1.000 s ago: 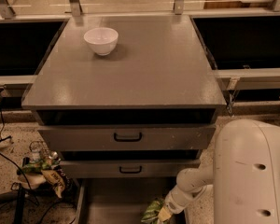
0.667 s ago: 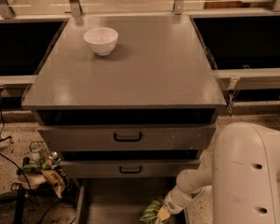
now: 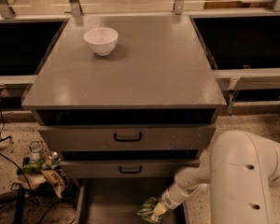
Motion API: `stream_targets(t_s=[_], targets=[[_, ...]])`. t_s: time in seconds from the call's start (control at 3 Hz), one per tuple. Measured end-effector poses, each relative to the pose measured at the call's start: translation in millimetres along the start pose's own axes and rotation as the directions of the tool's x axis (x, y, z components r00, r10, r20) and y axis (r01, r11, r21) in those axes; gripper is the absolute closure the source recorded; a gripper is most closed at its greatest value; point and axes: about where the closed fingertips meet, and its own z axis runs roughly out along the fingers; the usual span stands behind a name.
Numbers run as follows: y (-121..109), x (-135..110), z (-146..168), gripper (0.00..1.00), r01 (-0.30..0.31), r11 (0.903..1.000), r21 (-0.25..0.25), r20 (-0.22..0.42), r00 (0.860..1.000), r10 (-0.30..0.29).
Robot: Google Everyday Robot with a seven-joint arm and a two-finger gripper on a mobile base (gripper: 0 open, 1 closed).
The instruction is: Place green jalapeno chip bag into bottom drawer
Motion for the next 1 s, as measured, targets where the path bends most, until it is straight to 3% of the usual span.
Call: stream_targets(t_s=[0.33, 0.67, 1.0], targets=[[-0.5, -0.1, 0.9, 1.0, -0.001, 1.0, 0.003, 0.0, 1.0, 0.001], [-14.7, 8.5, 25.9, 1.0, -0.053, 0.9981, 0.03, -0.014, 0.998, 0.053], [-14.9, 8.2, 26.1, 0.97, -0.053, 0.9981, 0.03, -0.014, 0.998, 0.054]])
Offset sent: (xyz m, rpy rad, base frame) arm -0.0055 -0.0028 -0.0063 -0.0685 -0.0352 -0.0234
